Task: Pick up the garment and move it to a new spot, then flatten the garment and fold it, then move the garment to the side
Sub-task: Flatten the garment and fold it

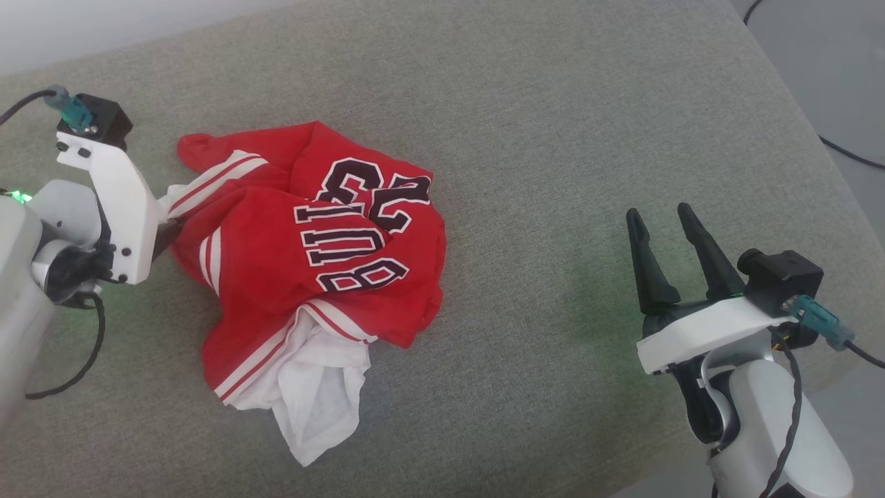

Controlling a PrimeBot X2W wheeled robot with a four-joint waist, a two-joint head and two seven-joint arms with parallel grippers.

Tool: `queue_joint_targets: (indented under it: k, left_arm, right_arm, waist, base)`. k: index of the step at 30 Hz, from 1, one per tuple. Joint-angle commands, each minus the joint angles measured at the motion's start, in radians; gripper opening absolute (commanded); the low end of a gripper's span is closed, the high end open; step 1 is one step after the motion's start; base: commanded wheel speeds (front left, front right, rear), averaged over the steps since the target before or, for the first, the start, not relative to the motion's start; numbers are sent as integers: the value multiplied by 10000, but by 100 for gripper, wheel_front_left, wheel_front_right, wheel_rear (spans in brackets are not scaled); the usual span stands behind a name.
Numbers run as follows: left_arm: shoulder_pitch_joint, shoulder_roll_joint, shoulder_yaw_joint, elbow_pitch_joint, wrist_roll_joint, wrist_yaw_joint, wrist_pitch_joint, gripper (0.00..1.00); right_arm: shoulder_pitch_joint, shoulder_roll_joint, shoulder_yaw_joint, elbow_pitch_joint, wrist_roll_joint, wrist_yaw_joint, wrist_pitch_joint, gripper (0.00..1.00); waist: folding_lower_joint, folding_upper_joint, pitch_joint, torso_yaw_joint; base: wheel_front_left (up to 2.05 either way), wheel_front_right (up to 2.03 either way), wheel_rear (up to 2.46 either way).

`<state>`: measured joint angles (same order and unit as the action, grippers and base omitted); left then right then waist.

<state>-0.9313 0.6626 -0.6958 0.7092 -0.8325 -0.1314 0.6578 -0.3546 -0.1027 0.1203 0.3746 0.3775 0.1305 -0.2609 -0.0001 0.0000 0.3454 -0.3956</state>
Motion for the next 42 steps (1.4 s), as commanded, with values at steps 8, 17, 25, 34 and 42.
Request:
queue_joint_targets:
  k: [8,17,25,34,42]
  left_arm:
    - [320,-73,-223,899,-230,211,646,0]
    - [97,7,273,615,-716,262,294,0]
    - [728,544,710,-74,-1169,722,258,0]
    - [2612,1006,915,-1108,-1983,1421,736,0]
    - [3054,1118,1095,-2180,-2168,1655,544,100]
  right_arm:
    - [-120,42,-103,-26,-74,5,-57,100]
    - [143,-82,-438,-44,-152,5,-56,100]
    - [245,-244,-438,-16,-229,5,-56,100]
    - [418,-402,-433,27,-251,5,-56,100]
    - [381,-490,-340,92,-247,5,-56,100]
  waist:
    - [1,0,56,98]
    - [1,0,-142,661]
    - [1,0,-562,1230]
    - [1,0,-905,1780]
    - [1,0,-1150,2069]
  base:
    - [0,0,0]
    - [0,0,0]
    - [0,0,0]
    - [0,0,0]
    - [0,0,0]
